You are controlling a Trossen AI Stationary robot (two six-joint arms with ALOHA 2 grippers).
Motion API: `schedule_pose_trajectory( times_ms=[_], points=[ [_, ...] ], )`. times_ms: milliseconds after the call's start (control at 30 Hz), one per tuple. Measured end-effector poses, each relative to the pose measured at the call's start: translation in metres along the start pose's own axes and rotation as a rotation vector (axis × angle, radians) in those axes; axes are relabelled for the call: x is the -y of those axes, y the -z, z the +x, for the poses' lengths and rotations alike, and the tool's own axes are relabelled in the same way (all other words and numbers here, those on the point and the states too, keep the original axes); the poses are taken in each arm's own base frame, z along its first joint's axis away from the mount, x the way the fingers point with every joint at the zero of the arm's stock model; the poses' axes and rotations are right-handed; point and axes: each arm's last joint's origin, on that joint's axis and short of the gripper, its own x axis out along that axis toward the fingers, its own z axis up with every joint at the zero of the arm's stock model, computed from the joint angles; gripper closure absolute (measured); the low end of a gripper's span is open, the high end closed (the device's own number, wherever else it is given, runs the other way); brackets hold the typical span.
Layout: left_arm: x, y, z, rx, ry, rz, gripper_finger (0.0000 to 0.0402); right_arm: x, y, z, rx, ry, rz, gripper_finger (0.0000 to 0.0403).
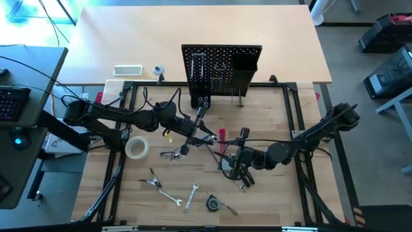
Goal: Hang tools onto peg board
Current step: Put the socket into the bottom bin on the peg board
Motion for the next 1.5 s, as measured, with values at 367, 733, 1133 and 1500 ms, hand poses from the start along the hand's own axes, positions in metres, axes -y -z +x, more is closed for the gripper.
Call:
schedule_pose_trajectory(
  times_ms=[367,733,1133,1500],
  points=[
    [-0.002,0.009,0.009,0.040,0.009,-0.011,0.0292,0.007,0.003,0.006,0.001,0.015,0.001,0.0237],
    [0.000,0.003,0.006,0.046,0.029,-0.016,0.0292,0.000,-0.007,-0.017,-0.137,0.174,-0.127,0.0237],
    [0.004,0.023,0.011,-0.110,0.000,-0.047,0.0292,0.013,0.006,-0.004,-0.149,0.022,0.036,0.0237],
    [0.004,0.034,0.017,-0.120,0.000,-0.046,0.0292,0.021,0.016,0.005,-0.176,-0.057,0.122,0.0237]
  ],
)
